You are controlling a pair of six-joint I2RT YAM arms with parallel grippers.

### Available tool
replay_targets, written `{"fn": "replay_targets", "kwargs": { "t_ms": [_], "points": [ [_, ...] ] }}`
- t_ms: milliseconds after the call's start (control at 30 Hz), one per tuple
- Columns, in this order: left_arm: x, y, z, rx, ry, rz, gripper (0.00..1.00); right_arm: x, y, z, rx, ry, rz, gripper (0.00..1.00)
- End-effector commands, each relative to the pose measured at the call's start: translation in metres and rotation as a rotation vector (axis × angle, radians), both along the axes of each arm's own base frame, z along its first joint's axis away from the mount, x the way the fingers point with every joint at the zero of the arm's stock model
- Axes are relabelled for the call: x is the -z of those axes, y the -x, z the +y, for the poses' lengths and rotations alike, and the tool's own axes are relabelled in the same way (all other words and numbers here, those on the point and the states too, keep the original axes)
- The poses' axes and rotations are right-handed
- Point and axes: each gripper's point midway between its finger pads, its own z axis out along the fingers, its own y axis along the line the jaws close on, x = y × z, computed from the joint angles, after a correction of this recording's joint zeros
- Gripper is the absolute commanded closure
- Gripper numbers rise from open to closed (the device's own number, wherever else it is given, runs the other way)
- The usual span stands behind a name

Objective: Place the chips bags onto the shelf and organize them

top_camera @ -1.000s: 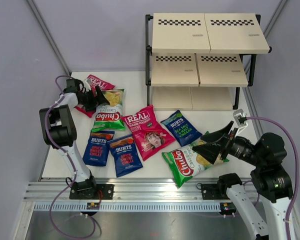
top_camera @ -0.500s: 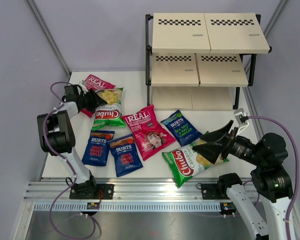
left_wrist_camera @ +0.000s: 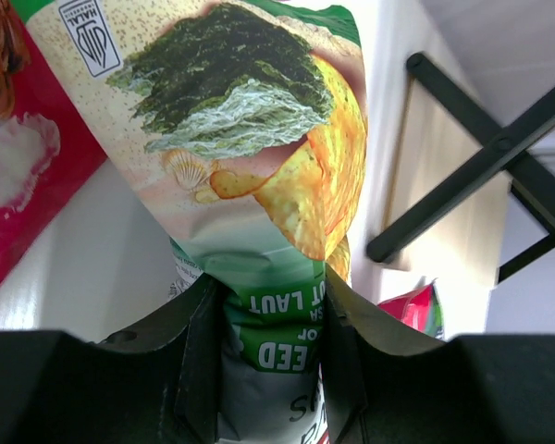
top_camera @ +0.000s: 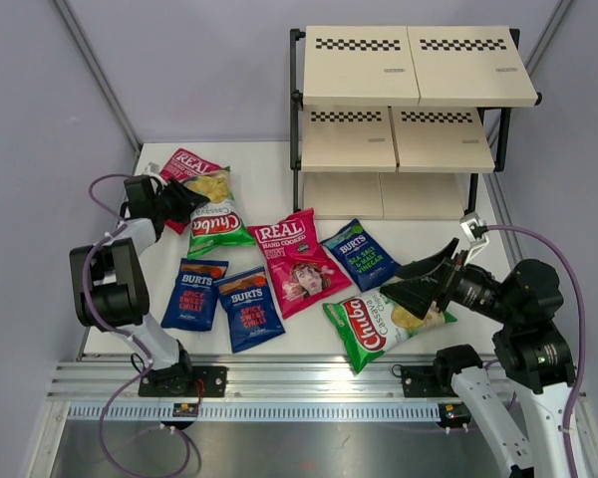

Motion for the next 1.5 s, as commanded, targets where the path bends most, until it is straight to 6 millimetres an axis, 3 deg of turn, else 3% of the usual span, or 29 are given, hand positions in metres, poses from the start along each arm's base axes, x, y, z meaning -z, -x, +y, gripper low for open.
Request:
{"fn": "replay_targets", "kwargs": {
  "t_ms": [0, 200, 300, 400, 433, 467, 533, 600, 633, 733, 767, 800, 833, 867, 933, 967, 1033, 1067, 1167, 1200, 1267, 1300, 1467],
  "points": [
    [-0.077, -0.015, 0.004, -0.046, 0.031, -0.226, 0.8, -0.007, -0.004, 0.005, -0.034, -0.025, -0.015, 0.01],
    [-0.137, -0.005, 0.003, -0.09, 0.064, -0.35, 0.81, -0.002, -0.013, 0.008, -0.03, -0.039, 0.02, 0.01],
    [-0.156, 0.003, -0.001, -0.09, 0.095, -0.368, 0.81, -0.002, -0.021, 0.01, -0.032, -0.055, 0.032, 0.01],
    [-0.175, 0.022, -0.011, -0.087, 0.163, -0.383, 0.8, -0.004, -0.028, 0.017, -0.074, -0.095, 0.049, 0.0],
    [-0.19, 0.034, -0.015, -0.083, 0.177, -0.412, 0.8, 0.002, -0.032, 0.019, -0.084, -0.108, 0.073, 0.01],
    [-0.186, 0.042, -0.02, -0.075, 0.199, -0.394, 0.8, -0.004, -0.038, 0.023, -0.105, -0.147, 0.083, 0.0],
    [-0.205, 0.062, -0.033, -0.041, 0.231, -0.43, 0.79, 0.002, -0.048, 0.028, -0.111, -0.197, 0.159, 0.01],
    [-0.212, 0.078, -0.046, 0.015, 0.248, -0.425, 0.79, 0.003, -0.063, 0.035, -0.123, -0.231, 0.169, 0.01],
    [-0.222, 0.093, -0.056, 0.052, 0.251, -0.445, 0.79, 0.003, -0.064, 0.044, -0.138, -0.242, 0.183, 0.01],
    [-0.22, 0.119, -0.067, 0.06, 0.282, -0.407, 0.79, 0.005, -0.084, 0.07, -0.089, -0.223, 0.166, 0.01],
    [-0.23, 0.137, -0.07, 0.055, 0.303, -0.419, 0.79, 0.014, -0.076, 0.093, -0.132, -0.195, 0.198, 0.01],
    [-0.225, 0.145, -0.072, 0.05, 0.322, -0.408, 0.79, 0.008, -0.078, 0.103, -0.123, -0.195, 0.183, 0.01],
    [-0.23, 0.154, -0.074, 0.048, 0.335, -0.42, 0.79, 0.01, -0.089, 0.114, -0.077, -0.19, 0.164, 0.01],
    [-0.237, 0.17, -0.078, 0.045, 0.364, -0.424, 0.78, 0.008, -0.077, 0.13, -0.108, -0.193, 0.154, 0.0],
    [-0.241, 0.186, -0.082, 0.037, 0.392, -0.427, 0.78, 0.005, -0.078, 0.142, -0.057, -0.218, 0.121, 0.01],
    [-0.245, 0.2, -0.084, 0.028, 0.413, -0.431, 0.78, 0.001, -0.062, 0.157, -0.103, -0.24, 0.101, 0.0],
    [-0.248, 0.213, -0.088, 0.028, 0.439, -0.428, 0.78, -0.006, -0.057, 0.172, -0.097, -0.277, 0.059, 0.01],
    [-0.249, 0.22, -0.09, 0.028, 0.455, -0.416, 0.78, -0.011, -0.037, 0.185, -0.147, -0.284, 0.054, 0.0],
    [-0.26, 0.242, -0.095, 0.047, 0.467, -0.427, 0.78, -0.018, -0.025, 0.205, -0.144, -0.287, 0.009, 0.01],
    [-0.264, 0.251, -0.096, 0.052, 0.47, -0.443, 0.78, -0.021, -0.007, 0.214, -0.184, -0.293, -0.001, 0.01],
    [-0.268, 0.259, -0.1, 0.062, 0.485, -0.432, 0.78, -0.029, -0.004, 0.223, -0.157, -0.296, -0.043, 0.01],
    [-0.268, 0.262, -0.102, 0.072, 0.487, -0.421, 0.78, -0.03, 0.012, 0.23, -0.182, -0.291, -0.051, 0.01],
    [-0.278, 0.277, -0.114, 0.135, 0.523, -0.41, 0.78, -0.028, 0.003, 0.235, -0.034, -0.233, -0.11, 0.0]
  ]
}}
